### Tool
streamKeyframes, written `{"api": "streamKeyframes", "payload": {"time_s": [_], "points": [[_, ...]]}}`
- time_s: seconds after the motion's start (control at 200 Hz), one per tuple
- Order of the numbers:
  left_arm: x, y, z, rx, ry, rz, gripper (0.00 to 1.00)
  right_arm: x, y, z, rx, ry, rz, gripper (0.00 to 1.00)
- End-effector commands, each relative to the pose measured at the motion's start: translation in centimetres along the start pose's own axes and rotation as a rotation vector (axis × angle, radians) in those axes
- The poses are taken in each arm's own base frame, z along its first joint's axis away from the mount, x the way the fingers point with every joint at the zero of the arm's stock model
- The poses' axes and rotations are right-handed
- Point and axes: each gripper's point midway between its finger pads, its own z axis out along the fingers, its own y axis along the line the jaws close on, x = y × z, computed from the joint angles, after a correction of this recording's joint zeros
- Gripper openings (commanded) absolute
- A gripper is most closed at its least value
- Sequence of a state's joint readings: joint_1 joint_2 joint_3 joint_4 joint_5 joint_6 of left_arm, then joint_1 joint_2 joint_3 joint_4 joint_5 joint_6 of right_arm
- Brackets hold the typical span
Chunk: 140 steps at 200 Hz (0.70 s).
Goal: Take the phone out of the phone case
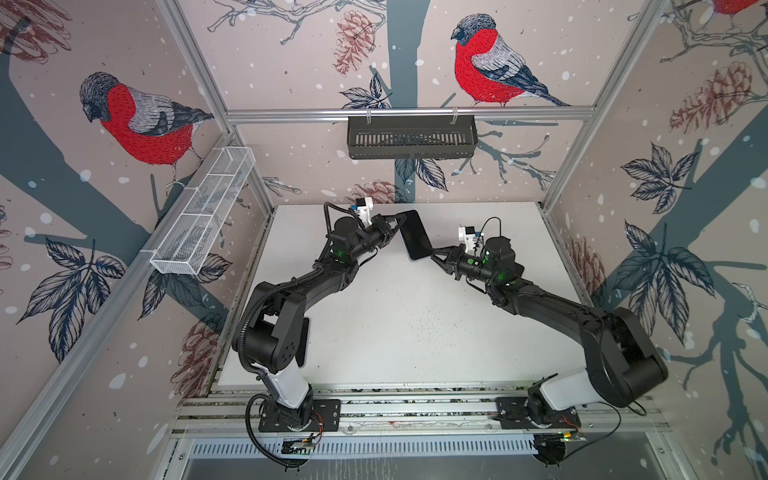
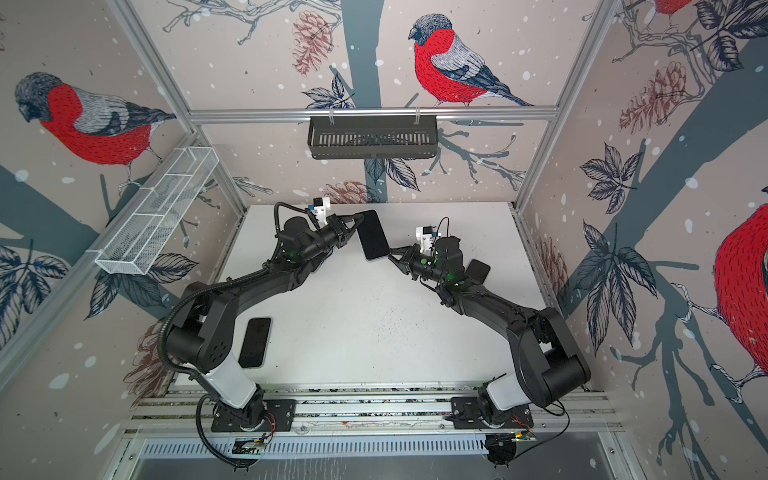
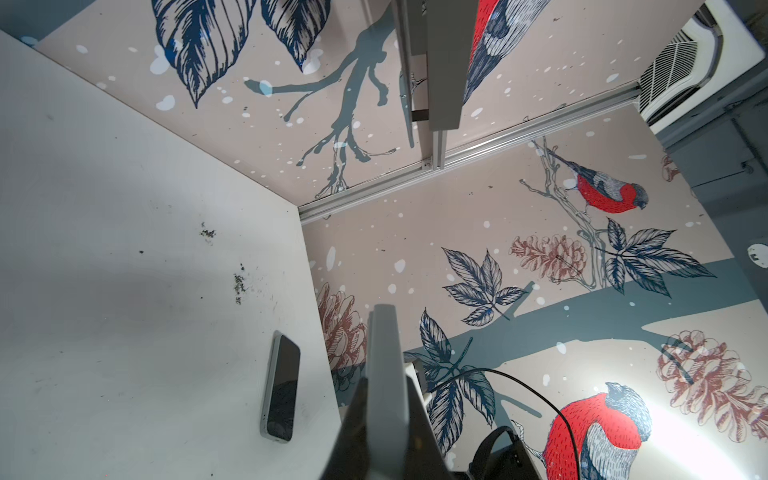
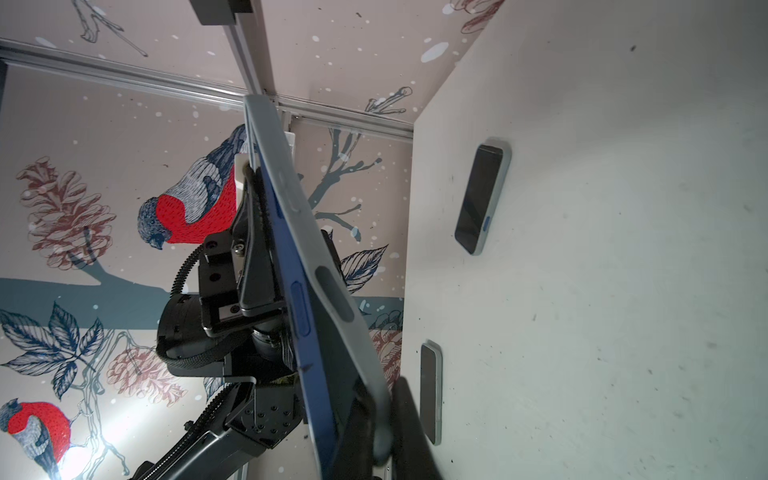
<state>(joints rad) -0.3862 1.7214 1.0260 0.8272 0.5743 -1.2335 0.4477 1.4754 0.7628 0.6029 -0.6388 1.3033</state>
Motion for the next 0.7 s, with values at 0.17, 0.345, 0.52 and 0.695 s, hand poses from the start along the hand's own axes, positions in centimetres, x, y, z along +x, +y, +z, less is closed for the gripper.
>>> {"api": "streamKeyframes", "payload": {"time_s": [0.17,0.345,0.52,0.695], "points": [[3.1,6.6,0.6,-0.075,0.048,0.032,0.0,0.8,-3.8,0.3,0.081,0.023,0.044,0.0],[4.5,10.2,1.1,-0.132,0.073,0.02,0.04,0.7,-6.0,0.2,0.157,0.02,0.073,0.0],[5.9,13.3,1.4,-0.169,0.098,-0.005,0.09,1.0,-8.2,0.5,0.226,0.037,0.115,0.0],[6.7,15.7,1.3,-0.197,0.099,-0.029,0.26,0.8,-9.6,0.6,0.271,0.032,0.137,0.0]]}}
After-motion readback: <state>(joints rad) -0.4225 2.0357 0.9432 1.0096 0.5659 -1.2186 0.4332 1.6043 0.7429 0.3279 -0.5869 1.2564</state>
